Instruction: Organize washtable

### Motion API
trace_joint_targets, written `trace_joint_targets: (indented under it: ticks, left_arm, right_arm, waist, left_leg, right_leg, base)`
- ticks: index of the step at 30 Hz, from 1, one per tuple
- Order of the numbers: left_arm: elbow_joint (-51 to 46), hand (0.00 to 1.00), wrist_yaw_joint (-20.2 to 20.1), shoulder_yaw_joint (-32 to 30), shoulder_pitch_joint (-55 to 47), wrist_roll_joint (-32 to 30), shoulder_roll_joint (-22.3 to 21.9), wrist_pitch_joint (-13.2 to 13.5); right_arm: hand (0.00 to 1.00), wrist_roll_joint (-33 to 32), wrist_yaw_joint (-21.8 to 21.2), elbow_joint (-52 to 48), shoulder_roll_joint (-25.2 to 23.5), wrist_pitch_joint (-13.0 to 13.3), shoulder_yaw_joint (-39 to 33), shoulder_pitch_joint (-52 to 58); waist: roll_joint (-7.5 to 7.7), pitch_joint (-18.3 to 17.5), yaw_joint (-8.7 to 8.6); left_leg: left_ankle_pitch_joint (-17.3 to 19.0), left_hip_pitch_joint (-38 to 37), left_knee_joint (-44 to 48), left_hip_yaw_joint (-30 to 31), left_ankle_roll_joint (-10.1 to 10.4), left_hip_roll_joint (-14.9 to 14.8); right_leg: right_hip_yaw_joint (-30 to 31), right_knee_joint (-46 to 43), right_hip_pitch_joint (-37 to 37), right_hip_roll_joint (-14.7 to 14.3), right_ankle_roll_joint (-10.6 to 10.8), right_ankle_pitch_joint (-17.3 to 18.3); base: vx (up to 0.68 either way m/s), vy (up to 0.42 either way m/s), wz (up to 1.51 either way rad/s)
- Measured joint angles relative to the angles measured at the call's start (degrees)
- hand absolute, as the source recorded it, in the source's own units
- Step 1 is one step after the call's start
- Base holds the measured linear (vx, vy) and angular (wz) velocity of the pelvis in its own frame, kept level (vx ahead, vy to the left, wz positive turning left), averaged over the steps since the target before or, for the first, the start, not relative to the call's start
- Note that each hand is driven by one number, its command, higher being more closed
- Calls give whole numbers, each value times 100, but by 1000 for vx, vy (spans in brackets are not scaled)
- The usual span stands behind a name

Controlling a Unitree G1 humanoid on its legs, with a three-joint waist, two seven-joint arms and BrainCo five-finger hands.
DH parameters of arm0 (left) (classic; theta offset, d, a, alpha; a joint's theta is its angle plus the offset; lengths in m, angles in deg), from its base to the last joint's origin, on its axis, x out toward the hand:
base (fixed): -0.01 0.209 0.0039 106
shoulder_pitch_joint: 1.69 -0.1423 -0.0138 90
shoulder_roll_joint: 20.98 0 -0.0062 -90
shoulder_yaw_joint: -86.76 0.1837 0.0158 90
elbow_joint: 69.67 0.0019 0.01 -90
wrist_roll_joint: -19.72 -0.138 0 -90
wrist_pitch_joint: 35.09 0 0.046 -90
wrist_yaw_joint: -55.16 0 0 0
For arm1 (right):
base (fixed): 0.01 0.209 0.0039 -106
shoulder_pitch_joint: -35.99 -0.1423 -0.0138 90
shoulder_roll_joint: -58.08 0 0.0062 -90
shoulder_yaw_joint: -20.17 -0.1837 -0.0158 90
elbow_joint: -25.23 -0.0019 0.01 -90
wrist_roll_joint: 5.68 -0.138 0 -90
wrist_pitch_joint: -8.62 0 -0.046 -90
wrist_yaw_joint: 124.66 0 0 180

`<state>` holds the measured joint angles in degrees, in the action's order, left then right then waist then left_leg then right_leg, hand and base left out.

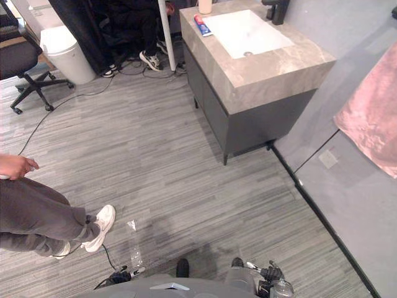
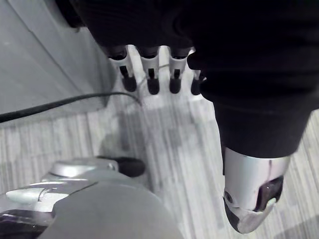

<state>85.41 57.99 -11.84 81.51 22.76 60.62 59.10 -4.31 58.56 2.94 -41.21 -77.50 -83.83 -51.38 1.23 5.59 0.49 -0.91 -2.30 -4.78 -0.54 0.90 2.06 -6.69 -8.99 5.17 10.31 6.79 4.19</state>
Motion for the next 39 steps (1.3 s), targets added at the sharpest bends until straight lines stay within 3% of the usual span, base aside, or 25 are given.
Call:
trace_joint_targets:
  ticks: [6, 10, 12, 13, 14, 15, 16, 18, 20, 22, 24, 25, 27, 28, 29, 30, 31, 32, 33, 34, 35, 36, 37, 38, 39]
  left_arm:
    - [8, 0, -13, -48, 0, 3, -9, 5]
    - [-3, 0, -40, -81, 29, 75, -2, 17]
    - [-24, 0, -70, -121, 59, 116, 76, 15]
    - [-73, 0, -87, -128, 59, 121, 152, 18]
    - [-191, 0, -91, -119, 51, 123, 142, 8]
    - [-212, 0, -81, -124, 39, 125, 107, 16]
    - [-207, 0, -78, -93, 22, 122, 69, 9]
    - [-219, 0, -80, -44, 12, 94, 113, -13]
    - [-231, 0, -78, -45, 42, 84, 190, -10]
    - [-228, 0, -63, 16, 168, 80, 249, -32]
    - [-265, 0, -30, 51, 292, 19, 264, -24]
    - [-321, 0, -13, 148, 314, -7, 226, -9]
    - [-426, 0, -9, 172, 324, -20, 68, 11]
    - [-418, 0, -12, 109, 250, -21, -41, 23]
    - [-418, 0, -26, -86, 332, -21, -140, -1]
    - [-419, 0, -36, -96, 380, -21, -248, -15]
    - [-455, 0, -101, -141, 385, 10, -493, -5]
    - [-536, 0, -145, -78, 347, 1, -481, 42]
    - [-580, 0, -179, -58, 388, -4, -460, 79]
    - [-642, 0, -185, -87, 394, -1, -466, 91]
    - [-820, 0, -218, -233, 460, 16, -444, 105]
    - [-914, 0, -219, -268, 475, 24, -416, 120]
    - [-961, 0, -211, -275, 492, 50, -309, 170]
    - [-872, 0, -202, -270, 475, 46, -286, 165]
    - [-721, 0, -186, -268, 416, 35, -262, 138]
  right_arm:
    - [0, 110, -121, 38, -6, -80, 33, -160]
    - [0, 209, -202, 51, -63, -83, 263, -317]
    - [0, 202, -201, 43, -130, -84, 258, -379]
    - [0, 202, -201, 38, -180, -85, 220, -306]
    - [0, 153, -188, 31, -105, -80, 154, -204]
    - [0, 53, -194, 5, -39, -72, 124, -160]
    - [0, -61, -194, -34, -27, -29, 85, -170]
    - [0, -76, -188, -20, -2, -16, 57, -202]
    - [0, -79, -187, 42, -141, -21, 11, -217]
    - [0, -118, -143, 47, -221, -27, -187, -146]
    - [0, -150, -72, 54, -258, -38, -266, -4]
    - [0, -151, -69, 52, -277, -54, -416, 133]
    - [0, -198, -85, 47, -226, -73, -710, 318]
    - [0, -230, -74, 16, -223, -73, -883, 355]
    - [0, -250, -73, -24, -212, -67, -1040, 295]
    - [0, -248, -89, -41, -184, -55, -1037, 290]
    - [0, -248, -112, -105, -136, -44, -920, 258]
    - [0, -248, -113, -163, -116, -56, -806, 343]
    - [0, -248, -112, -190, -87, -71, -725, 238]
    - [0, -222, -103, -221, -43, -71, -693, 184]
    - [0, -248, -81, -271, -50, -27, -659, -57]
    - [0, -248, -81, -260, -64, -27, -608, -132]
    - [0, -248, -85, -264, -118, -18, -584, -252]
    - [0, -248, -88, -264, -129, -12, -577, -358]
    - [0, -249, -86, -269, -106, 3, -473, -392]
  waist:
    - [57, 11, 38]
    - [173, 60, 195]
    - [312, 143, 219]
    - [457, 168, 222]
    - [467, 155, 191]
    - [395, 201, 201]
    - [332, 233, 206]
    - [249, 227, 197]
    - [485, 250, 202]
    - [573, 300, 157]
    - [582, 313, 0]
    - [436, 278, -173]
    - [173, 130, -215]
    - [-53, -2, -184]
    - [-44, 58, -169]
    - [-62, 110, -185]
    - [-151, 246, -108]
    - [-205, 246, -14]
    - [-288, 303, 18]
    - [-303, 325, 24]
    - [-172, 377, 120]
    - [-92, 394, 196]
    - [34, 393, 318]
    - [45, 414, 401]
    - [-63, 359, 472]
  left_leg:
    - [20, -102, -6, 74, -21, 3]
    - [159, 30, 157, 240, -139, 74]
    - [523, 290, 738, 406, -245, 294]
    - [823, 581, 1349, 472, -415, 502]
    - [1152, 786, 2102, 476, -503, 653]
    - [1408, 887, 2375, 574, -569, 679]
    - [1590, 859, 2609, 745, -689, 722]
    - [1652, 730, 2591, 1017, -786, 598]
    - [1647, 635, 2335, 1183, -796, 564]
    - [1635, 421, 2018, 1373, -816, 563]
    - [1666, 114, 1665, 1572, -853, 667]
    - [1831, -54, 1658, 1777, -891, 642]
    - [2082, -232, 1731, 1861, -715, 396]
    - [2158, -108, 2235, 1744, -319, 249]
    - [1907, 346, 3436, 1311, 341, 367]
    - [1480, 603, 4183, 1092, 703, 447]
    - [229, 1080, 5467, 617, 737, 432]
    - [149, 1385, 6338, 351, 531, 371]
    - [812, 1817, 7061, 135, 10, 203]
    - [1042, 2089, 7140, 102, -64, 136]
    - [1474, 2793, 6727, 7, -121, 73]
    - [1554, 3023, 6316, 7, -87, 60]
    - [1527, 3288, 5088, 90, 0, 52]
    - [1313, 3293, 3850, 230, 132, -53]
    - [961, 3279, 2655, 334, 220, -248]
  right_leg:
    - [-1, 124, -225, -25, -16, -13]
    - [-65, 159, -279, 35, -20, 5]
    - [-252, -168, -264, 300, 94, 425]
    - [-418, -577, -202, 600, 323, 756]
    - [-630, -1187, -188, 794, 382, 881]
    - [-507, -1779, -43, 833, 166, 908]
    - [-110, -3117, 558, 818, -630, 601]
    - [248, -3654, 1104, 338, -444, 839]
    - [228, -3118, 1497, -136, -343, 890]
    - [103, -1706, 1731, -617, -80, 624]
    - [150, -371, 1715, -883, -160, -109]
    - [295, -570, 1688, -952, -422, -474]
    - [234, -974, 1766, -1187, -838, -427]
    - [164, -959, 1613, -1374, -924, -238]
    - [119, -1060, 1432, -1309, -1050, -60]
    - [111, -1317, 1389, -1256, -1154, 8]
    - [29, -1541, 1134, -1370, -1250, 291]
    - [151, -1068, 591, -1386, -1368, 363]
    - [219, -939, 50, -1413, -1186, 806]
    - [263, -948, -87, -1422, -1224, 901]
    - [403, -735, -462, -1249, -1198, 1088]
    - [456, -573, -621, -1148, -1180, 1119]
    - [587, -281, -938, -933, -1127, 1167]
    - [700, -141, -1171, -856, -1122, 1163]
    - [789, -84, -1352, -832, -1110, 1174]
  base:
    - [97, 4, 11]
    - [-11, 29, 15]
    - [-11, 97, 66]
    - [57, 156, 116]
    - [63, 178, 114]
    - [59, 225, 93]
    - [47, 230, 71]
    - [114, 169, 66]
    - [233, 49, 52]
    - [352, 6, 40]
    - [390, -53, 67]
    - [516, -122, 88]
    - [644, -111, 33]
    - [744, -60, -10]
    - [722, -51, -10]
    - [497, -210, -14]
    - [334, -202, -17]
    - [232, -220, -24]
    - [57, -54, -22]
    - [-129, -122, -23]
    - [-248, -104, -27]
    - [-381, -180, -44]
    - [-228, -129, -51]
    - [75, -29, -62]
    - [591, 176, -56]
